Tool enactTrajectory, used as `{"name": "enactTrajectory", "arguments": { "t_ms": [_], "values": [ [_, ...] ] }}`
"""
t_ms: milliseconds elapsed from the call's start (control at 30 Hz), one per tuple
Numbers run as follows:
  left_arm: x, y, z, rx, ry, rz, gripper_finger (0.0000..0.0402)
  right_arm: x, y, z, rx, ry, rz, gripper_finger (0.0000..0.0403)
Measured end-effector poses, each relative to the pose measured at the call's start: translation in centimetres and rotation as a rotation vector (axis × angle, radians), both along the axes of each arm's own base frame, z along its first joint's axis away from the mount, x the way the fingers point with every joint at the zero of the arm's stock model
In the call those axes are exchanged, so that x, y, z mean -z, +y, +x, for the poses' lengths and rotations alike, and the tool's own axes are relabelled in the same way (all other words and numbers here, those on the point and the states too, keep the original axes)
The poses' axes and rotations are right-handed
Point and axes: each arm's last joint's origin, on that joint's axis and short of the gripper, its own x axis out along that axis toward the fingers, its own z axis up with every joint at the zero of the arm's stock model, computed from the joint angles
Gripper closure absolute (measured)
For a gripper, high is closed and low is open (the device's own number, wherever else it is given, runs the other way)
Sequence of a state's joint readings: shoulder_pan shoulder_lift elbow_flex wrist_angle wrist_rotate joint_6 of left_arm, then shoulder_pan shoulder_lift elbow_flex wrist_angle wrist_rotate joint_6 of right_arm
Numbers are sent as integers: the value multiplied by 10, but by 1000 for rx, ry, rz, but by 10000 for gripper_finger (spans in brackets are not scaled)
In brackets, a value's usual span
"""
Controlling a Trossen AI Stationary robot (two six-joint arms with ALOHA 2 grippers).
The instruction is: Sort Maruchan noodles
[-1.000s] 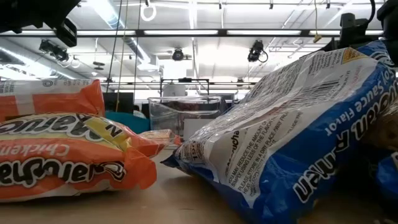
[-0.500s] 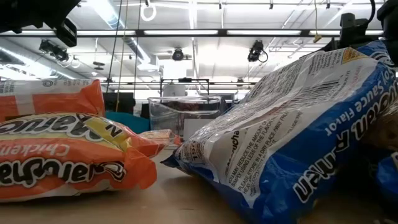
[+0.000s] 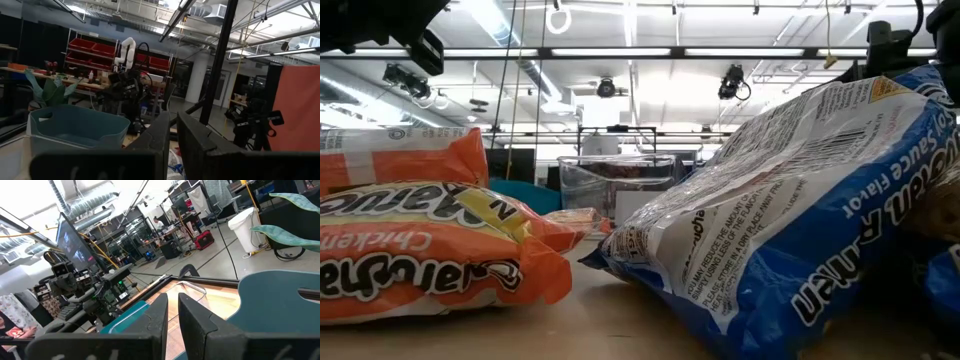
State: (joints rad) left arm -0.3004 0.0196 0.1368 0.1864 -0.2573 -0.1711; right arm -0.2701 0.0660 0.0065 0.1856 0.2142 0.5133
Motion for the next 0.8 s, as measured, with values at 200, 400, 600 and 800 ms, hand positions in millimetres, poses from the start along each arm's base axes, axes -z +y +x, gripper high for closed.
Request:
{"name": "enactTrajectory", "arguments": {
  "t_ms": [200,400,600,800],
  "values": [
    [0,0,0,0,0,-1,361,0,0,0,0,0,0,353],
    [-2,0,-1,45,-14,-150,361,0,0,0,0,0,0,353],
    [-4,0,-1,49,-35,-164,361,0,0,0,0,0,0,353],
    [-3,-2,-1,170,-16,-288,361,0,0,0,0,0,0,353]
  ]
}}
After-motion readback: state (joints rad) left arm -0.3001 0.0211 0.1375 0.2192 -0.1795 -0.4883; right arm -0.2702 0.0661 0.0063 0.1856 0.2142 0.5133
